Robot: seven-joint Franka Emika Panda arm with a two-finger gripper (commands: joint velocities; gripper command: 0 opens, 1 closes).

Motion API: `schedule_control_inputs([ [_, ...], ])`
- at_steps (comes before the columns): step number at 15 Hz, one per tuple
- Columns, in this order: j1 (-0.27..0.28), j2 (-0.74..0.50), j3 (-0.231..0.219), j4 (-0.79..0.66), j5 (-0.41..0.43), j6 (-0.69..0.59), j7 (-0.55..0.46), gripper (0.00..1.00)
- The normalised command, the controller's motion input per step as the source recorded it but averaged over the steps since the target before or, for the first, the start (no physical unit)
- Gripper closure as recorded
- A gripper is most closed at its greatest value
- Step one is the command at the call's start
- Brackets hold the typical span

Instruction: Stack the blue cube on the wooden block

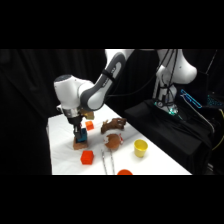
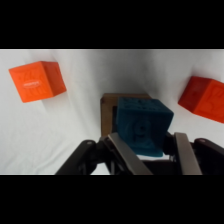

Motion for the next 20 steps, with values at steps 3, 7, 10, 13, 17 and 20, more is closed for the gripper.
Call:
schedule_control_inputs([
  [3,-0.036,0.11,0.003,0.13,0.094,0.09,-0.19,0.66],
  [7,-0.03,0.1,-0.006,0.15,0.087,0.13,-0.18,0.66],
  [10,-0.026,0.1,-0.011,0.17,0.087,0.11,-0.17,0.66],
  [13,-0.017,0.08,-0.01,0.16,0.084,0.07,-0.17,0.47],
  [17,-0.005,0.02,-0.001,0.09,0.077,-0.01,-0.18,0.02],
  [20,0.037,-0.08,-0.018,0.01,0.029,-0.1,-0.16,0.0],
])
